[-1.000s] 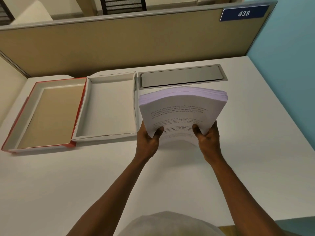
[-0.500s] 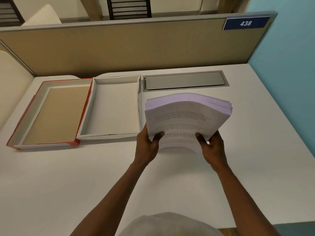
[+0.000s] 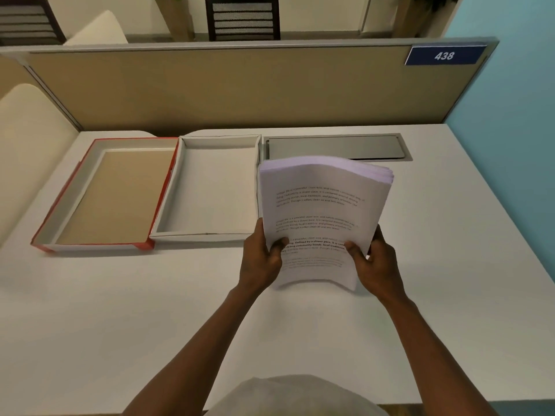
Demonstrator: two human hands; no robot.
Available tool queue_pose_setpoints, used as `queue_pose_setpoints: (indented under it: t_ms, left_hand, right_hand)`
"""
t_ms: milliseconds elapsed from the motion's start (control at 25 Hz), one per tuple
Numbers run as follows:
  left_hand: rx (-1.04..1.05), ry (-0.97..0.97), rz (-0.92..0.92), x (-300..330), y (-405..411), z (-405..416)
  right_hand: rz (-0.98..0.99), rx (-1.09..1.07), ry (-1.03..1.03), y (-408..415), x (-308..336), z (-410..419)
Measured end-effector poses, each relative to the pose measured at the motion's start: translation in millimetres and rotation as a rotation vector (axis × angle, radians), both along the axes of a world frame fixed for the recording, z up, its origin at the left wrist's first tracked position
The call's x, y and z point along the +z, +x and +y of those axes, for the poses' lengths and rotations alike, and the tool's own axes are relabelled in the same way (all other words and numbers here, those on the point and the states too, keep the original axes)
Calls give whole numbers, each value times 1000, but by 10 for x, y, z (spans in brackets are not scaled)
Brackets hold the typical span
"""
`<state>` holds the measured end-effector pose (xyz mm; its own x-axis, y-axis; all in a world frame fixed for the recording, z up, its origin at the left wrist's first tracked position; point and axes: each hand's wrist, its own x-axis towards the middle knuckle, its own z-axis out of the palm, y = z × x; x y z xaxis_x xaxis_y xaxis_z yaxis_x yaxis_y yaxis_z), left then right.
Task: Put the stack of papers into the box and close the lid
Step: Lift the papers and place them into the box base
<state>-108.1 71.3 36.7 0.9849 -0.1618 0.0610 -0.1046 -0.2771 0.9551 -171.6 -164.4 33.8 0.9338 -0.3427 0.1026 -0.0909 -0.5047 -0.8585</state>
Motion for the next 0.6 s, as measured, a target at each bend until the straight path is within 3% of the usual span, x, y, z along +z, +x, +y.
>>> queue_pose_setpoints:
  t_ms: [200,600]
  left_hand:
    - [87,-7,117,184,76,517]
    - [213,-23,389,528,1071,1601]
  right_hand:
    - [128,74,30,250,185,420]
    - [297,22,428,1416,277,1567]
